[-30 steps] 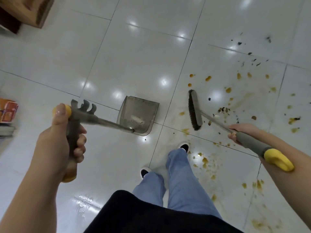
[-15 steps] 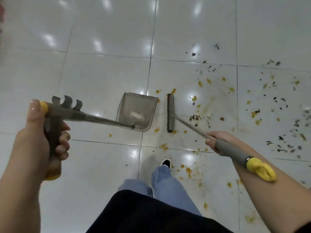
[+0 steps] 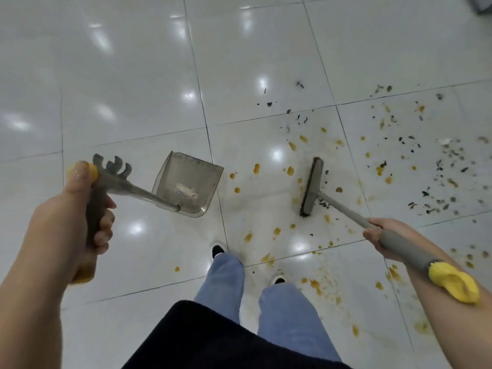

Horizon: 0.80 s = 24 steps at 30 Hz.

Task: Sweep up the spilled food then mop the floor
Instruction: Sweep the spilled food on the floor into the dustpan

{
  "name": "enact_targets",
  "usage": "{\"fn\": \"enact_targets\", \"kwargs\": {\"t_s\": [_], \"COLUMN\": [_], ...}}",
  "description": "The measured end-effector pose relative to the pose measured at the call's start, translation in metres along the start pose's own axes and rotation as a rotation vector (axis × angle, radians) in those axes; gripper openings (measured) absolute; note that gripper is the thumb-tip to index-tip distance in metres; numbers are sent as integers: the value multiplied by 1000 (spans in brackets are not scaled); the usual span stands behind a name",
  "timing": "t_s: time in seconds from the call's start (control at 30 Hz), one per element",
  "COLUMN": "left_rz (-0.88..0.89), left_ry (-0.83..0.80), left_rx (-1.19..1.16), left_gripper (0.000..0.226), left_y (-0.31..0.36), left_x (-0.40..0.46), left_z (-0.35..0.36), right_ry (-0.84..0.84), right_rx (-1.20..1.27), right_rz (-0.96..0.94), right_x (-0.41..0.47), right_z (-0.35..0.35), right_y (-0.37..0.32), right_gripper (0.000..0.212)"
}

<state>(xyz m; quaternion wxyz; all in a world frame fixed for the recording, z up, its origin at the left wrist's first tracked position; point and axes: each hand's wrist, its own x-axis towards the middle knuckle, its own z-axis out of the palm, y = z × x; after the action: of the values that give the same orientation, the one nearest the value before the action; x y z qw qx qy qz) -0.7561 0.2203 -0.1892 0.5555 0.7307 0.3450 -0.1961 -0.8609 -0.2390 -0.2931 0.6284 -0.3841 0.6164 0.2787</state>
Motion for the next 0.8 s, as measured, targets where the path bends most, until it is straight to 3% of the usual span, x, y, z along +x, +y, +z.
{"fn": "enact_targets", "kwargs": {"t_s": [0.43,0.8], "left_rz": [34,142], "left_ry": [-96,-38], "left_rx": [42,-3], "left_gripper": [62,66], "left_y": [131,251], "left_x": [79,149], "left_z": [20,107], "right_ry": [-66,-167], "right_rx": [-8,-77], "right_rz": [48,29], "right_x": [-18,29], "right_z": [104,173], "right_y": [-60,-262], "right_gripper": [26,34]}}
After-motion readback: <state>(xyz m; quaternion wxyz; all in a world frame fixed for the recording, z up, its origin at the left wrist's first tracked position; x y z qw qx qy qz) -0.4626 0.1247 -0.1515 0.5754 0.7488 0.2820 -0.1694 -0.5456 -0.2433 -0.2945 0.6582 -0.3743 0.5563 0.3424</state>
